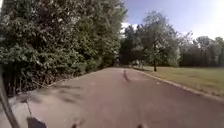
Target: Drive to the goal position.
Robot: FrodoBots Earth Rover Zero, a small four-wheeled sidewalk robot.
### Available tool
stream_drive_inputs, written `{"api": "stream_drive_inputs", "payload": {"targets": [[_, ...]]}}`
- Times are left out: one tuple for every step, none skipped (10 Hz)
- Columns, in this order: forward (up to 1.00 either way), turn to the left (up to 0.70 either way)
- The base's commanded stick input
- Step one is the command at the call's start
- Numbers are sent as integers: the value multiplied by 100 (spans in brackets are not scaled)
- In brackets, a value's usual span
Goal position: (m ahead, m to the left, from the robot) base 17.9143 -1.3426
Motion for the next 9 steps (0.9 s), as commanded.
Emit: {"api": "stream_drive_inputs", "payload": {"targets": [[70,0],[70,0],[70,0],[70,0],[70,0],[70,-10],[70,-32],[70,0],[70,0]]}}
